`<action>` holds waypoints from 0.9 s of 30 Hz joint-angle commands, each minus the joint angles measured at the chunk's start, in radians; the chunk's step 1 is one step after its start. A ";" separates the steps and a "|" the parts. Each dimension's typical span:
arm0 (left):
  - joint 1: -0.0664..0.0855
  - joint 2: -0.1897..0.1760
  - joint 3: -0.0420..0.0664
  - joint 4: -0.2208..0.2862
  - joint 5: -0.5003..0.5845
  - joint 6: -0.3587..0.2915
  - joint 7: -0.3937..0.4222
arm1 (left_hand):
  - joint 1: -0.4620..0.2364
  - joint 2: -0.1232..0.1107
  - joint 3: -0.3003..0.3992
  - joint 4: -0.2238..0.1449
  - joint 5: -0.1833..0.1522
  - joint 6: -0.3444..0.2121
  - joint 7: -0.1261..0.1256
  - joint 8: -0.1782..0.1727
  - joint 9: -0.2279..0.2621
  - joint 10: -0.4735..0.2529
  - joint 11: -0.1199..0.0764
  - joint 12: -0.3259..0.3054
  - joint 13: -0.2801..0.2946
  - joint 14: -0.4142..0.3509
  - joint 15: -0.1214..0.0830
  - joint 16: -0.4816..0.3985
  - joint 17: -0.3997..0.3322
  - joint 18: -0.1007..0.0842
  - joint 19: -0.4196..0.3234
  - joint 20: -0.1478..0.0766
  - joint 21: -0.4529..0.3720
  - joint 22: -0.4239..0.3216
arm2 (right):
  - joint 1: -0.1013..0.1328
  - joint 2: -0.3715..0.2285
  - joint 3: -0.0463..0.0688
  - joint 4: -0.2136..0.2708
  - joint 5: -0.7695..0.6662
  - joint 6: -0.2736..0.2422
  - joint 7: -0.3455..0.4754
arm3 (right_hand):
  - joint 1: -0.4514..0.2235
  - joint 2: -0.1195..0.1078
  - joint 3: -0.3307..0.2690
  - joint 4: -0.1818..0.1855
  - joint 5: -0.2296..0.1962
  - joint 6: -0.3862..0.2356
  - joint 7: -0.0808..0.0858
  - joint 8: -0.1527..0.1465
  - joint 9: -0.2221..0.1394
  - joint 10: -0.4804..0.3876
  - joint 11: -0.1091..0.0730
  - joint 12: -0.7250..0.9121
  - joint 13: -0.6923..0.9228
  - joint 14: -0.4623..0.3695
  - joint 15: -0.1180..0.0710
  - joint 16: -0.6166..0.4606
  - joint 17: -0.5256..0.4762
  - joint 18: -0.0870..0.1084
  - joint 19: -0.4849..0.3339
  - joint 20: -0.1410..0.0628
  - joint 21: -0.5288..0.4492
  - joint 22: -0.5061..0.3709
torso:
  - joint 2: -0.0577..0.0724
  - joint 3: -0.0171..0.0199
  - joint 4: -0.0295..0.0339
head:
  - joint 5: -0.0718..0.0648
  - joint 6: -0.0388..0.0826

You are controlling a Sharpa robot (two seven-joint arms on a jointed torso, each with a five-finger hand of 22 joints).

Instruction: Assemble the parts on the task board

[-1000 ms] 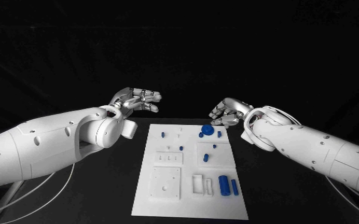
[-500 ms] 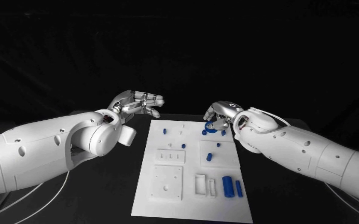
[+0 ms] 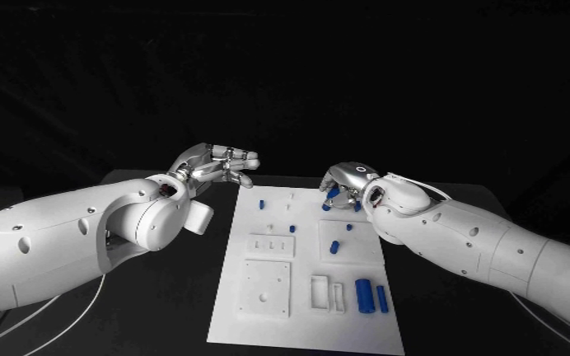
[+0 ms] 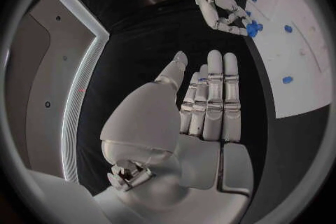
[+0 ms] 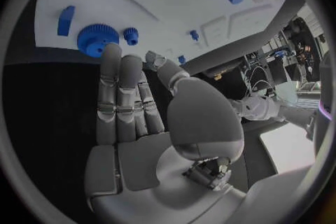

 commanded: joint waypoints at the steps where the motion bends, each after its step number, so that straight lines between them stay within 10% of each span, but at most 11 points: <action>1: 0.004 -0.001 0.002 0.003 -0.008 0.018 0.004 | -0.009 -0.003 -0.006 -0.004 0.002 -0.007 -0.002 -0.004 0.000 -0.008 -0.001 -0.003 0.001 -0.007 0.002 -0.007 -0.006 0.009 -0.009 0.004 -0.007 -0.005 | -0.004 0.002 0.000 -0.003 -0.048 0.020 -0.016 | 0.002 -0.009 0.006 0.000 -0.004 0.002 -0.005 -0.001 0.000 -0.004 -0.002 0.000 0.000 -0.007 -0.001 0.007 -0.001 0.003 0.010 -0.002 -0.008 0.012 | 0.012 0.0009 0.0002 | -0.001 -0.002; 27: 0.009 -0.002 0.002 -0.008 -0.009 0.019 0.006 | -0.007 -0.003 -0.009 -0.004 0.003 -0.008 -0.001 -0.004 0.000 -0.013 0.002 -0.003 0.001 -0.004 0.007 -0.041 -0.029 0.009 -0.007 0.008 -0.028 -0.025 | -0.021 0.006 0.000 -0.003 -0.080 0.044 -0.021 | -0.004 -0.009 0.081 0.000 -0.038 0.031 -0.007 -0.001 0.001 0.036 -0.011 0.000 0.000 -0.010 -0.004 0.032 -0.013 -0.007 0.025 -0.007 -0.028 0.155 | 0.037 -0.0049 0.0014 | -0.001 0.012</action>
